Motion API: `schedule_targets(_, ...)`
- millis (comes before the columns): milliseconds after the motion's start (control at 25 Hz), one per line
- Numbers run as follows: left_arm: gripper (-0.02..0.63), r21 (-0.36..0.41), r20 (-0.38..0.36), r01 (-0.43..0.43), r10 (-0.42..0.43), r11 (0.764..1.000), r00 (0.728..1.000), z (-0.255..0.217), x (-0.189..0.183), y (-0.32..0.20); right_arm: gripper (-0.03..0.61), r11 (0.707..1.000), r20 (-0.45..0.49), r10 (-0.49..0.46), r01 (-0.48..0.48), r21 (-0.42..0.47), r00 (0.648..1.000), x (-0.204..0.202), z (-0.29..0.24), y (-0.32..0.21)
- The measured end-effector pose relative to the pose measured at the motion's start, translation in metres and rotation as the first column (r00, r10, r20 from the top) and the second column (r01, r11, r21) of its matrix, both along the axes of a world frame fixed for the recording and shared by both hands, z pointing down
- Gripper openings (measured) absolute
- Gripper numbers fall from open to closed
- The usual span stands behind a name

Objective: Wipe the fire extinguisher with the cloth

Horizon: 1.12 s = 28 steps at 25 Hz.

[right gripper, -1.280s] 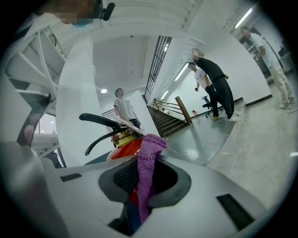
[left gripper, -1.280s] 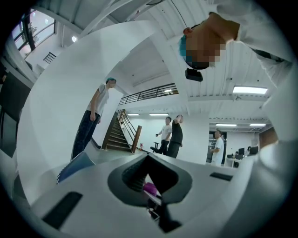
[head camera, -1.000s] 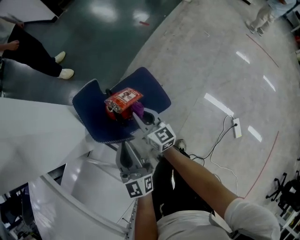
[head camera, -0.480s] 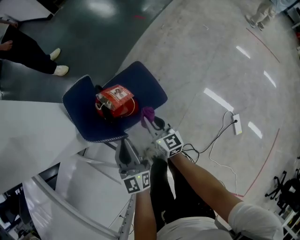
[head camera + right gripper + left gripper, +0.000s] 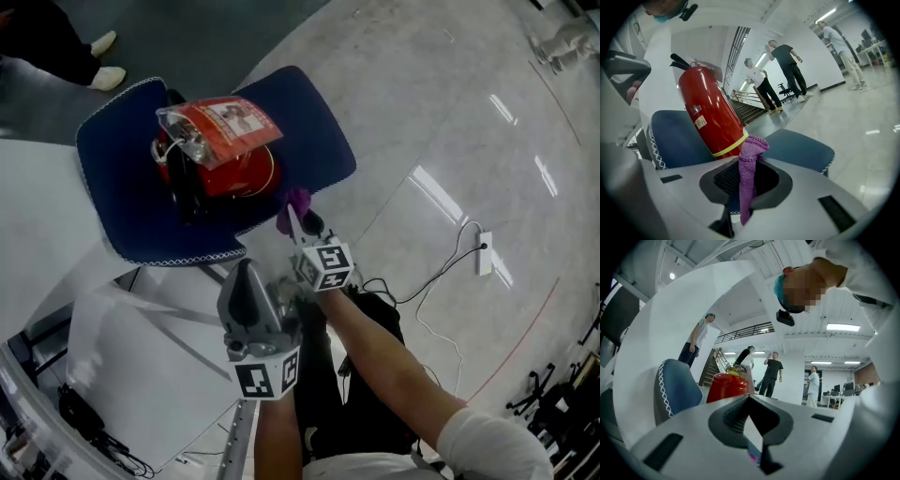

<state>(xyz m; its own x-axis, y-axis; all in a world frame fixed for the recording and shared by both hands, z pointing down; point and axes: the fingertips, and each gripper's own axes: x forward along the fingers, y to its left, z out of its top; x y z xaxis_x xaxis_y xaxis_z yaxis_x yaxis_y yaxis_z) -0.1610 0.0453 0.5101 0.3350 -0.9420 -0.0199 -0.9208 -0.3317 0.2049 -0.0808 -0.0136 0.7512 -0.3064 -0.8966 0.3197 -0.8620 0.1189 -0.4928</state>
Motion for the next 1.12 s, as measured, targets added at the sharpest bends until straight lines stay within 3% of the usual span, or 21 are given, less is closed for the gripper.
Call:
schedule_targets(280,0.005,0.012,-0.032,0.009,-0.008,1.000,0.999,0.020,-0.010,-0.011,0.058,1.000,0.062,0.008,-0.008,0.002,0.998,-0.031,0.030,-0.030)
schedule_targets(560,0.005,0.026,-0.045,0.009,-0.008,1.000,0.999,0.017,-0.020,-0.008,0.058,0.995,0.165,0.103,-0.101,-0.023,0.981,-0.033,0.035,-0.036)
schedule_targets(800,0.005,0.013,-0.039,0.041,-0.041,0.999,0.998,0.009,-0.028,-0.007,0.058,0.996,0.191,0.084,-0.090,0.024,0.978,-0.038,-0.011,-0.036)
schedule_targets(1120,0.005,0.024,-0.049,0.038,-0.037,0.999,0.998,-0.056,-0.013,0.002,0.058,0.991,0.244,0.093,-0.114,0.071,0.965,-0.030,-0.098,-0.040)
